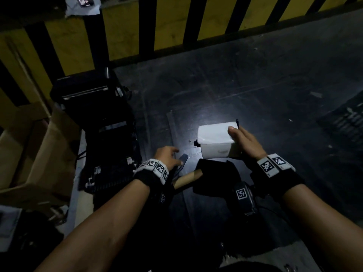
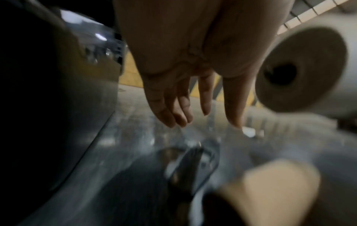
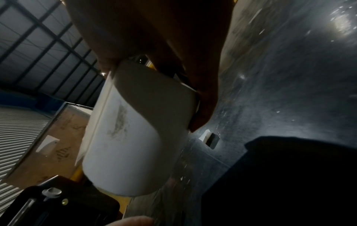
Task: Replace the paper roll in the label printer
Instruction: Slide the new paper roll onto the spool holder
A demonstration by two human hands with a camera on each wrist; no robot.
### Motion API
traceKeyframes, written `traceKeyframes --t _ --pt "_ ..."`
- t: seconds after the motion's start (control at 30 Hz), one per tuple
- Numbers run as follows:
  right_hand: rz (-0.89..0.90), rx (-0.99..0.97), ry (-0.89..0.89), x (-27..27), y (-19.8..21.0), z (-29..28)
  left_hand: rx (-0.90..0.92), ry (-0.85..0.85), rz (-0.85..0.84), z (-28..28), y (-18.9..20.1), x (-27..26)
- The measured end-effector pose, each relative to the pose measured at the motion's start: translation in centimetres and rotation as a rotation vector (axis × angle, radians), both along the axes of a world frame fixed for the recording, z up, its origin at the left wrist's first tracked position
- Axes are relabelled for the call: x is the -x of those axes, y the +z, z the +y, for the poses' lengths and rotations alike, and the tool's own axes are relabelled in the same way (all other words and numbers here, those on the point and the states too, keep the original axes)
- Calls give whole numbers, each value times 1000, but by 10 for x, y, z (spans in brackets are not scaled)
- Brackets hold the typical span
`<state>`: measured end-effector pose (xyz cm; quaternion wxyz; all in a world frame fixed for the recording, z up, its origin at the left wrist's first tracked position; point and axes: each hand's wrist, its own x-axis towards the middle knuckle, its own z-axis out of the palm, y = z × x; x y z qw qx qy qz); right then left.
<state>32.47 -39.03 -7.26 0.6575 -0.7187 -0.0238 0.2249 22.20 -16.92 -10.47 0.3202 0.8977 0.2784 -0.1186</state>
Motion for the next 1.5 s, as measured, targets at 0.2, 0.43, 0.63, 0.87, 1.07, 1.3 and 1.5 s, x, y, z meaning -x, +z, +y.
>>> traceKeyframes --t 0.2,0.43,0.63,0.87,1.07,1.3,1.5 --pt "13 -59 -6 12 -1 -7 -100 -13 95 -11 -20 0" --pt "40 -117 -11 19 0 -7 -129 64 124 -8 -23 -1" --pt "51 -117 -23 23 0 -6 -36 103 16 0 -27 -2" --pt "40 -171 -81 26 3 1 463 300 -423 7 22 -21" --pt "36 -233 -129 33 10 17 886 405 -491 -1 36 -24" --pt "52 -213 -194 45 17 24 812 317 -538 -9 25 -21" --pt "81 -203 -242 52 17 26 511 147 -536 -8 14 -19"
